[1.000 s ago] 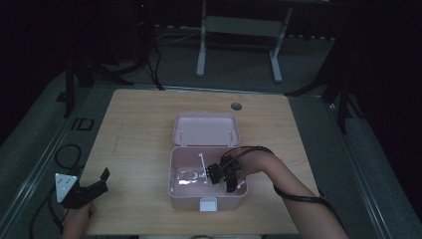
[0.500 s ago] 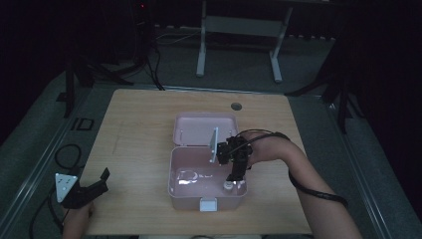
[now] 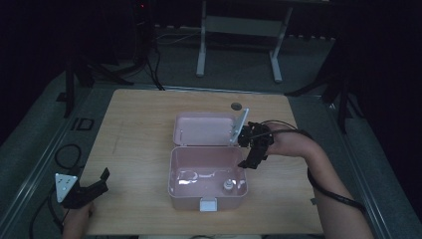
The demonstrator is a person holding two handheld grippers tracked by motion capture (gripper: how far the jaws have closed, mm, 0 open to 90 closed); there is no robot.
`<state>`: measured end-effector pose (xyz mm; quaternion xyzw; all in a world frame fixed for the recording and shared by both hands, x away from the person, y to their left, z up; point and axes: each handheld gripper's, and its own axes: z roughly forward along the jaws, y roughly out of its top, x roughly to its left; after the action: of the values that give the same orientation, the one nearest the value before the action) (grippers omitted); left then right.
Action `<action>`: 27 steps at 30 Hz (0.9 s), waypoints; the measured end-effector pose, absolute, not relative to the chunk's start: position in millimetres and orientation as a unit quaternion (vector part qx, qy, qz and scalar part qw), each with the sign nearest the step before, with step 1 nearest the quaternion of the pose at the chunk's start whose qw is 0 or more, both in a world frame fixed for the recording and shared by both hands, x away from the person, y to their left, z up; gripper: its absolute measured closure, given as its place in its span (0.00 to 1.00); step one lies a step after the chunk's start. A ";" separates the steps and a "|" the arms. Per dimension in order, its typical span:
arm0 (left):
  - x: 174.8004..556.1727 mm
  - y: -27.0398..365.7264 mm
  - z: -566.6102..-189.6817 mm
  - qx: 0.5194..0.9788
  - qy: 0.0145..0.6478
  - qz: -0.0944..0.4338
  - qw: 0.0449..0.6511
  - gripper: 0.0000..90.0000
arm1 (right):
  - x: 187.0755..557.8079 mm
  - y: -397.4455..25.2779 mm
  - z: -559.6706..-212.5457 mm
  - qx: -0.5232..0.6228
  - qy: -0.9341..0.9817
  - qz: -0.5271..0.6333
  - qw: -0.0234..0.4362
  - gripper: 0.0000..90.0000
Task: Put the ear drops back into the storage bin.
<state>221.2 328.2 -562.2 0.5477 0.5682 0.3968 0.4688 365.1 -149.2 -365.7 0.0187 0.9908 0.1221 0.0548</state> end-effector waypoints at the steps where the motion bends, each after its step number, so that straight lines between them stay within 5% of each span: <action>1: 221.2 328.1 -562.2 0.547 0.568 0.397 0.469 0.01 | 366.9 -153.1 -366.7 0.024 0.990 0.124 0.054 0.16; 27: 221.3 328.2 -562.2 0.547 0.569 0.396 0.469 0.01 | 382.9 -233.2 -453.4 0.167 0.954 0.221 0.117 0.16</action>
<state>221.3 328.2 -562.2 0.5467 0.5694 0.3962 0.4689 382.9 -233.2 -453.4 0.1667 0.9538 0.2211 0.1166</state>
